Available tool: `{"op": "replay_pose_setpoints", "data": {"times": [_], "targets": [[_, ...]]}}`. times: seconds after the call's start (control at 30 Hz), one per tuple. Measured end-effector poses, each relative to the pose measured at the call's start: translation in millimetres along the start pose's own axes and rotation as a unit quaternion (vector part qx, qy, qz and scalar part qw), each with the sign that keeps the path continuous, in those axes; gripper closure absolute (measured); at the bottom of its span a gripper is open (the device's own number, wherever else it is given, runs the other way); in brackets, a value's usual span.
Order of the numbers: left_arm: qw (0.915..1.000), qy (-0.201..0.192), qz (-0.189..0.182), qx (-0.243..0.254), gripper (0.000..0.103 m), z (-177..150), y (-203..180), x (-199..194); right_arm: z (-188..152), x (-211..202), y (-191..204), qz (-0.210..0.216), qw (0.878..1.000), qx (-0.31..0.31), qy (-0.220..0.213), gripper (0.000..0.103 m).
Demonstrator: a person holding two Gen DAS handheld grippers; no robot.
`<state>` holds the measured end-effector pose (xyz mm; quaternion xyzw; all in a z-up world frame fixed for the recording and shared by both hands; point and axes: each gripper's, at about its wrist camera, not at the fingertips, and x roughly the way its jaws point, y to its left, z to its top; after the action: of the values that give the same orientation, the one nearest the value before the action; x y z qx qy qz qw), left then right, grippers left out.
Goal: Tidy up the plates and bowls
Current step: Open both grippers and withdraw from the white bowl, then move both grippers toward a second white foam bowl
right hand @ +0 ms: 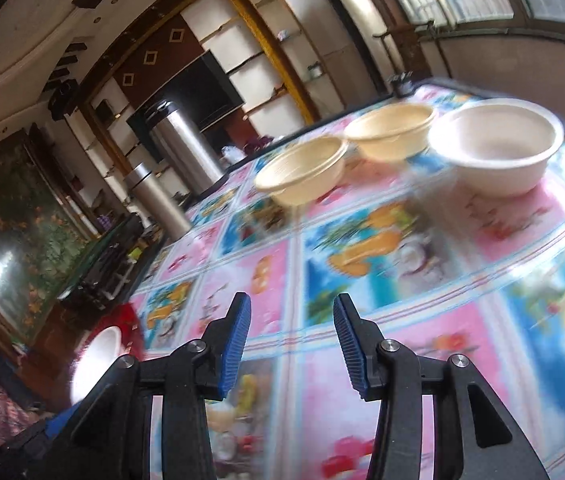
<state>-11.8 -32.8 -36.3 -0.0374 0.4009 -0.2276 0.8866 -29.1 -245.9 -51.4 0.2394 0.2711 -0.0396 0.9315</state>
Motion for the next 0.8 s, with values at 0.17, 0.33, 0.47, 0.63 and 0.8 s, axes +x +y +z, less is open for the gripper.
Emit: {"op": "replay_pose_setpoints", "data": {"times": [0.17,0.33,0.47,0.63,0.8], "targets": [[0.9977,0.054,-0.039,-0.015,0.044,5.2,-25.3,27.0,23.7,-18.4,-24.4,-0.066,0.995,-0.027,-0.068,0.048],[0.9963,0.077,-0.038,-0.009,0.044,4.4,-42.7,43.1,53.6,-22.5,-43.6,-0.160,0.975,-0.054,-0.141,0.039],[0.9949,0.096,-0.030,-0.001,0.044,0.0,-48.0,56.8,76.5,-13.7,-60.4,-0.252,0.951,-0.045,-0.174,0.030],[0.9938,0.106,-0.034,-0.007,0.044,13.7,-46.8,65.2,98.8,-11.6,-88.1,-0.321,0.927,-0.025,-0.191,0.024],[0.9910,0.104,-0.076,-0.037,0.038,65.5,-58.9,78.7,117.3,-18.0,-112.4,-0.373,0.905,-0.004,-0.205,0.018]]}}
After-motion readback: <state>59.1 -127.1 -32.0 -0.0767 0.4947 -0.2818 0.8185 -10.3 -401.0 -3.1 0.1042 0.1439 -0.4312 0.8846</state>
